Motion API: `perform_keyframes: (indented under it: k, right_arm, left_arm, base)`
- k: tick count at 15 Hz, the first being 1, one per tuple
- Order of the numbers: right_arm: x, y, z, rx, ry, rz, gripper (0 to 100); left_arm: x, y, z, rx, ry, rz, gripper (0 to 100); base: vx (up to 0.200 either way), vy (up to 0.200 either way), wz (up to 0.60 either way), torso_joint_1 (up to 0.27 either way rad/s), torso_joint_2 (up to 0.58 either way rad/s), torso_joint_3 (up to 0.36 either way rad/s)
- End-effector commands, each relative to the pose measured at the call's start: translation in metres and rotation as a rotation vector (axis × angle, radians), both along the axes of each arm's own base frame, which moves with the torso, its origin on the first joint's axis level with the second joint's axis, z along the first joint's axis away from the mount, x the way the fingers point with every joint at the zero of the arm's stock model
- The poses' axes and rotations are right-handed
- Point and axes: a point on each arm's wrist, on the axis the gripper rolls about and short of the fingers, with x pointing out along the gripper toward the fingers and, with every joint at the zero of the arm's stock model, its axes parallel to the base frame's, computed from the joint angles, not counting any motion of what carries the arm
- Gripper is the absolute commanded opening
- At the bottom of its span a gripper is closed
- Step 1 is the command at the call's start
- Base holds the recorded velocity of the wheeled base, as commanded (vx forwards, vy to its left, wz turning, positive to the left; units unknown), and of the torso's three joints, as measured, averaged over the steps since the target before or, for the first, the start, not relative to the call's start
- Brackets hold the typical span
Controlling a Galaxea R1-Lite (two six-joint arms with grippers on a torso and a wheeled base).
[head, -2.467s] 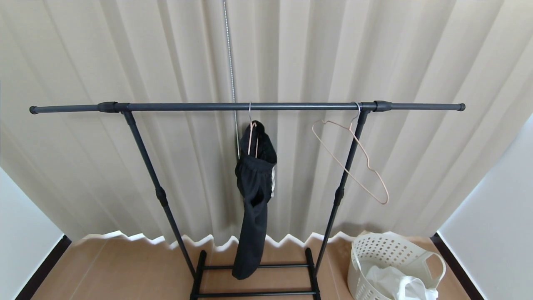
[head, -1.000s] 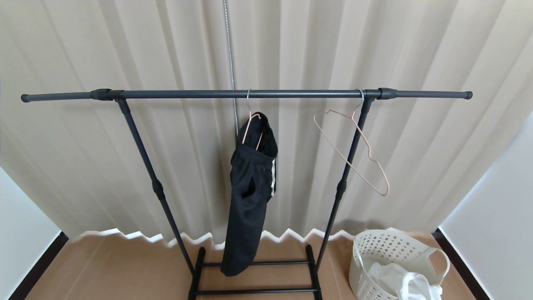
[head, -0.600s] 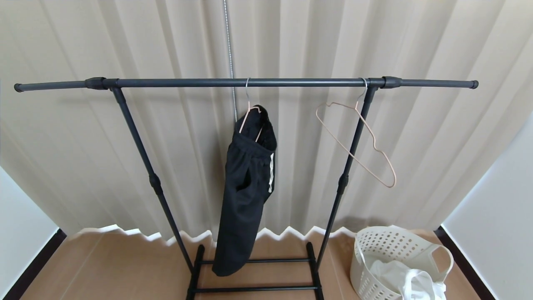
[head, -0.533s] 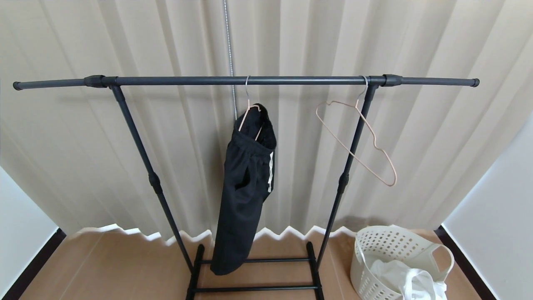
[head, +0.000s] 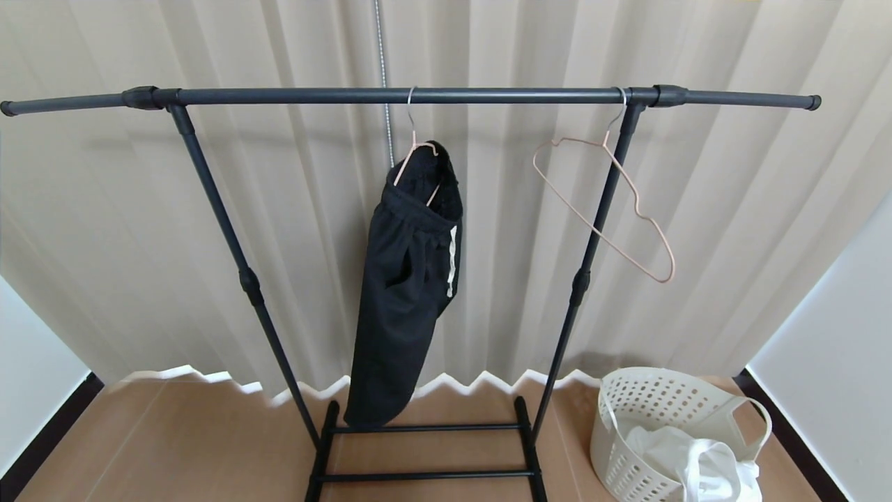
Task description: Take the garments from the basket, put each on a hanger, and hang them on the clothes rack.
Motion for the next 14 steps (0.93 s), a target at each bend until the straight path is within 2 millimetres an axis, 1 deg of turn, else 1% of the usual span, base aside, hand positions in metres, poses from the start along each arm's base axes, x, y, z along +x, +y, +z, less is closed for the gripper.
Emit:
perform_keyframes:
  k: [1, 7, 14]
  right_arm:
    - [0.0000, 0.0000, -0.0001, -0.002, 0.000, 0.000, 100]
    - [0.0000, 0.0000, -0.0001, -0.002, 0.000, 0.000, 100]
    - [0.0000, 0.0000, -0.0001, -0.002, 0.000, 0.000, 100]
  left_arm:
    - [0.0001, 0.0000, 0.0001, 0.000, 0.001, 0.002, 100]
    - [0.0001, 0.0000, 0.0001, 0.000, 0.001, 0.000, 100]
    - [0.0001, 0.0000, 0.0001, 0.000, 0.001, 0.000, 100]
  base:
    - [0.000, 0.000, 0.00, -0.207, 0.56, 0.325]
    - [0.000, 0.000, 0.00, -0.188, 0.54, 0.347]
    - [0.000, 0.000, 0.00, -0.140, 0.49, 0.351]
